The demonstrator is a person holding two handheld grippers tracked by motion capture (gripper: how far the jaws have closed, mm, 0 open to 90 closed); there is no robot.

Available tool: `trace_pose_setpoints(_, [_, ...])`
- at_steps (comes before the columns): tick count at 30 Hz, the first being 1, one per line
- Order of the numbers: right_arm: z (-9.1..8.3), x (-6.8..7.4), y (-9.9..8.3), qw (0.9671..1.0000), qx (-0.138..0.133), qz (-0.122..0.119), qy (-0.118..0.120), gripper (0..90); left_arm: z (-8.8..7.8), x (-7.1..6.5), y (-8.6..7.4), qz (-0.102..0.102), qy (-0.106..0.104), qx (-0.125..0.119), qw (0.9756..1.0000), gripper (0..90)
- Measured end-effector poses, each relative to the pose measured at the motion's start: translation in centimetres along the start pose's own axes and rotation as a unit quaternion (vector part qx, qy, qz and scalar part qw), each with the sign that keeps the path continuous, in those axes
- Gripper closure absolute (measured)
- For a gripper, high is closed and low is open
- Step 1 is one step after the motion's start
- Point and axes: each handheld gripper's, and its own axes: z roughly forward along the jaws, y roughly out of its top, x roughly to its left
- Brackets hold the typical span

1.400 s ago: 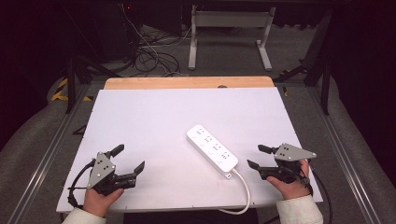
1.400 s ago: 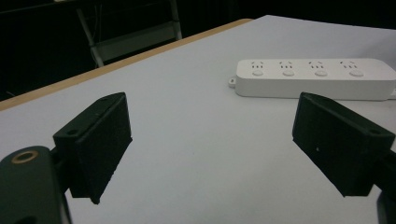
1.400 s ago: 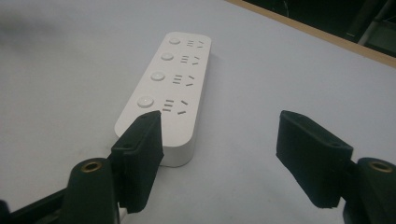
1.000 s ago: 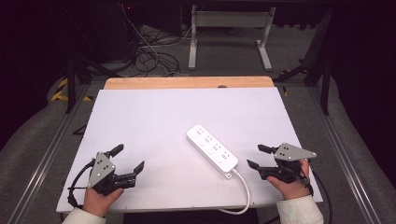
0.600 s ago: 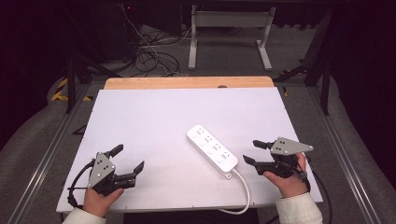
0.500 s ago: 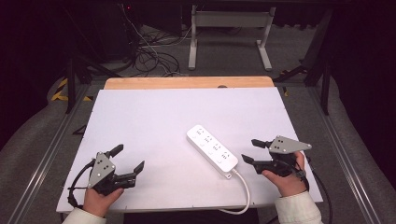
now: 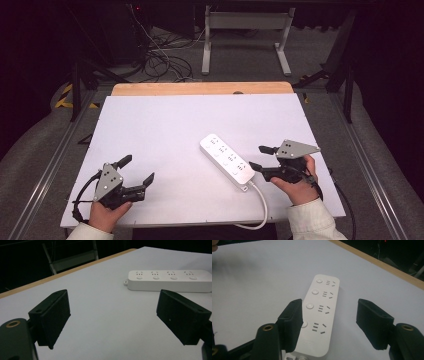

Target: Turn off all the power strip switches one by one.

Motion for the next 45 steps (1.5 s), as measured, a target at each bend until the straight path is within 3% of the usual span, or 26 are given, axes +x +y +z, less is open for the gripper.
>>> trace_pose_setpoints(6, [0.9,0.3,1.0,1.0000,0.001,-0.005,0.006,41.0,0.0,0.0,0.0,0.000,0.001,0.001,1.0000,12.6])
trace_pose_setpoints(15, [2.1,0.7,2.3,0.9991,0.017,-0.013,0.036,61.8,0.0,0.0,0.0,0.001,0.001,0.001,1.0000,12.6])
trace_pose_setpoints(16, [2.1,0.8,2.4,0.9991,0.018,-0.014,0.035,65.7,0.0,0.0,0.0,0.001,0.001,0.001,1.0000,12.6])
trace_pose_setpoints(17, [2.2,0.9,2.6,0.9988,0.021,-0.015,0.041,77.0,0.0,0.1,0.0,0.001,0.001,0.001,1.0000,12.6])
trace_pose_setpoints(19, [2.3,1.0,2.9,0.9983,0.032,-0.022,0.044,88.8,0.0,0.1,0.0,0.001,0.001,0.000,1.0000,12.9])
trace_pose_setpoints(20, [2.3,1.1,3.0,0.9980,0.036,-0.022,0.047,90.0,0.0,0.1,0.0,0.001,0.001,0.001,1.0000,12.9])
trace_pose_setpoints(26, [3.0,0.9,3.4,0.9952,0.076,-0.010,0.062,90.0,0.0,0.1,0.0,0.001,0.003,0.001,1.0000,12.9])
trace_pose_setpoints(34, [4.1,0.8,3.7,0.9910,0.122,-0.004,0.054,90.0,0.0,0.1,-0.1,0.000,0.003,0.003,1.0000,12.9])
trace_pose_setpoints(39, [5.2,0.8,3.5,0.9862,0.158,0.000,0.050,90.0,0.0,0.2,-0.1,0.002,0.004,0.004,1.0000,13.0])
trace_pose_setpoints(41, [6.0,1.0,3.3,0.9826,0.178,0.000,0.054,90.0,0.0,0.2,-0.1,0.000,0.004,0.004,1.0000,13.0])
trace_pose_setpoints(45, [6.7,1.1,3.1,0.9794,0.193,-0.005,0.059,90.0,0.1,0.2,-0.1,-0.002,0.004,0.005,1.0000,13.2])
